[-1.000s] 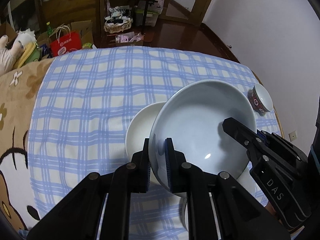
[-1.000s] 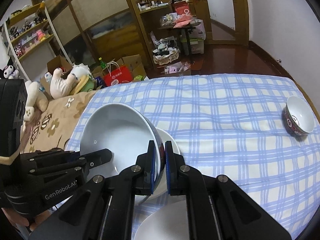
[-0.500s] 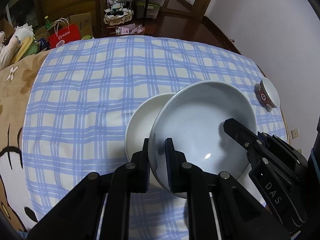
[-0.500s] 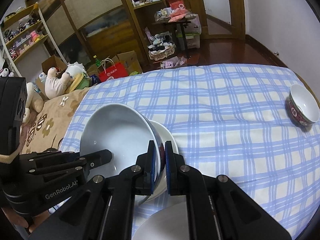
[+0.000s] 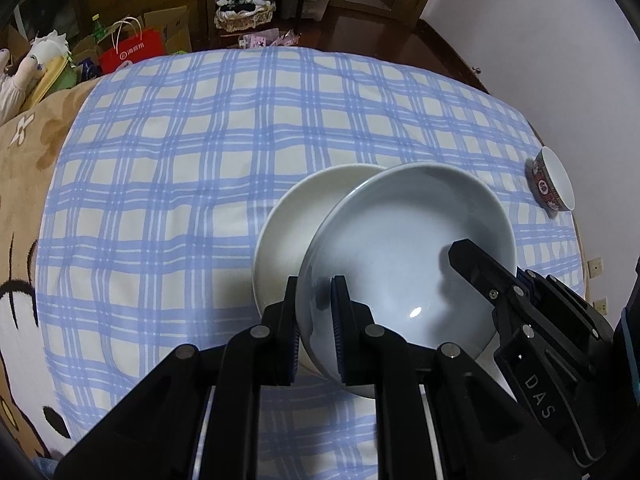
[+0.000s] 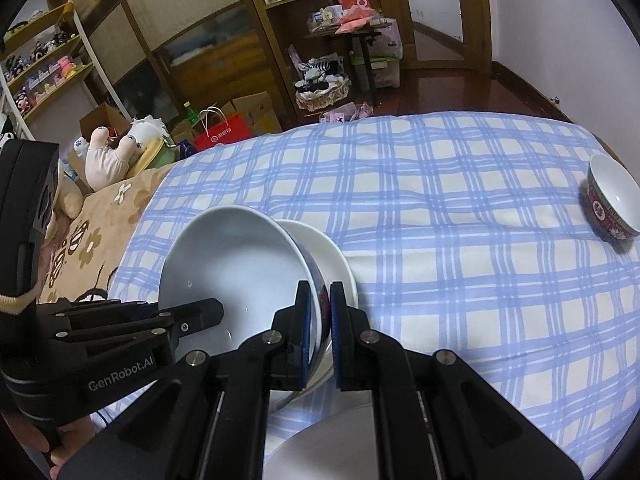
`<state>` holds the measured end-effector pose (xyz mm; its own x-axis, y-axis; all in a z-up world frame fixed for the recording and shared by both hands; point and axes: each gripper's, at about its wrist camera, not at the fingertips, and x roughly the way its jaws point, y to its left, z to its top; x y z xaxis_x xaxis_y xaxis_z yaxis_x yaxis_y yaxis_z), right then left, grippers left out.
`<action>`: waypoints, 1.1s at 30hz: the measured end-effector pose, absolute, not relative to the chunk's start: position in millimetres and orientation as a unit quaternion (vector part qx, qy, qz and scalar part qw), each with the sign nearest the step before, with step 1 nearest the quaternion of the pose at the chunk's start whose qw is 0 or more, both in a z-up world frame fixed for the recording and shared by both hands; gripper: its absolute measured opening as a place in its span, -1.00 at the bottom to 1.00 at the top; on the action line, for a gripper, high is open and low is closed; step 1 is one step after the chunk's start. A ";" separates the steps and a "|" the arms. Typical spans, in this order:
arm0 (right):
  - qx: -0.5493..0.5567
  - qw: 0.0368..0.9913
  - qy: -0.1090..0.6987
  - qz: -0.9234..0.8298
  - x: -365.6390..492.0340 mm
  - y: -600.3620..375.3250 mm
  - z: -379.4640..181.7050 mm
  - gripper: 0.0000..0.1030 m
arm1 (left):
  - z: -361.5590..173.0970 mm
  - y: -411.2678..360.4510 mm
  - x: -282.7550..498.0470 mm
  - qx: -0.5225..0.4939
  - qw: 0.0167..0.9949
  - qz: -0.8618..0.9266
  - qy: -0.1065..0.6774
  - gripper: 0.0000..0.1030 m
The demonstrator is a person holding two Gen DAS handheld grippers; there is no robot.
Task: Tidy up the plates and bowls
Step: 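Carry the second white bowl between both grippers toward the first bowl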
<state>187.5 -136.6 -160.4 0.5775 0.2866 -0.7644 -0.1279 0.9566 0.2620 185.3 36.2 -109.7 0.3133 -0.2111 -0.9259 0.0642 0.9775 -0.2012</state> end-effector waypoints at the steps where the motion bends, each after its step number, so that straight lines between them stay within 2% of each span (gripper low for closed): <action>1: 0.088 0.884 0.445 0.116 187.7 -136.4 -161.6 -0.81 | -111.0 36.1 186.0 -0.064 0.807 -0.085 0.581 -0.71; 33: 0.072 0.887 0.437 0.132 189.6 -136.8 -179.4 -0.72 | -129.5 27.3 205.1 -0.050 0.792 -0.074 0.604 -0.66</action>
<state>189.6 -136.8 -179.4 0.5825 0.2969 -0.7567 -0.1717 0.9549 0.2424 205.1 27.3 -129.5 0.2606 -0.1775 -0.9490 0.0567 0.9841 -0.1684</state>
